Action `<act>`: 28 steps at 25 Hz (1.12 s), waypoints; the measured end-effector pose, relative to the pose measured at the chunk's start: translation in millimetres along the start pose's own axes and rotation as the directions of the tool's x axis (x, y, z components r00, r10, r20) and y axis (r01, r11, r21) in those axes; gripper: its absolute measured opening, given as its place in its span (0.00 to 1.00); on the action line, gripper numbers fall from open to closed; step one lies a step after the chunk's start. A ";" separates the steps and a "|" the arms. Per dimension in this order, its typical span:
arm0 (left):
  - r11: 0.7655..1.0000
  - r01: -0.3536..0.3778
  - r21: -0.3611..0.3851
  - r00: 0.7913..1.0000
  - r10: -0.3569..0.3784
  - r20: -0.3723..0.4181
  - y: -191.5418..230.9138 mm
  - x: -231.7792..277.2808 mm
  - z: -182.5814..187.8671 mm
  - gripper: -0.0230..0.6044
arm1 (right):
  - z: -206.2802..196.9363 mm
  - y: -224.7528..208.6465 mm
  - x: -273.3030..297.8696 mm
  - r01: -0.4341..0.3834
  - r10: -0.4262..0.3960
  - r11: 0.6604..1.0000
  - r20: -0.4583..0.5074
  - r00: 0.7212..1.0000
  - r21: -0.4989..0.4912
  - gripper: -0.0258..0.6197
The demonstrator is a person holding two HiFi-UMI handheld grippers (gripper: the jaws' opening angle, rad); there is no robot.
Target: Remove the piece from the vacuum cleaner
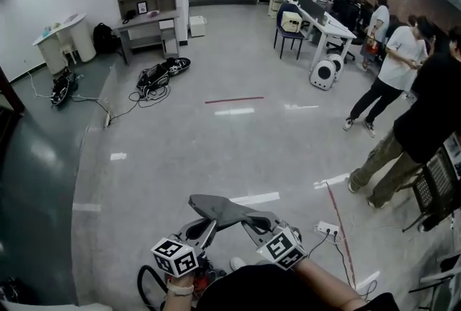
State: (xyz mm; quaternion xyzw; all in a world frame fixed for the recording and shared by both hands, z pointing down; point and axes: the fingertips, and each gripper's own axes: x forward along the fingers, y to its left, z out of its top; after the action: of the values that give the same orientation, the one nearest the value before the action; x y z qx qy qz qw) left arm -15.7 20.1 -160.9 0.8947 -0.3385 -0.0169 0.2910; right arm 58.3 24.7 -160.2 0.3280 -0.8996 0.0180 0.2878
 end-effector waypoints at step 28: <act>1.000 -0.021 0.012 1.000 0.021 -0.018 7.8 1.3 4.3 0.09 | 1.6 -1.4 7.2 0.023 -0.023 1.000 0.022 1.000 -0.003 0.10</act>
State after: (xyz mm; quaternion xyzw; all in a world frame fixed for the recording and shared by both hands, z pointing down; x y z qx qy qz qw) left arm -20.3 12.5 -160.1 0.8930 -0.3451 -0.0036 0.2889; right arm 53.9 19.0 -157.9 0.3379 -0.8989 0.0098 0.2787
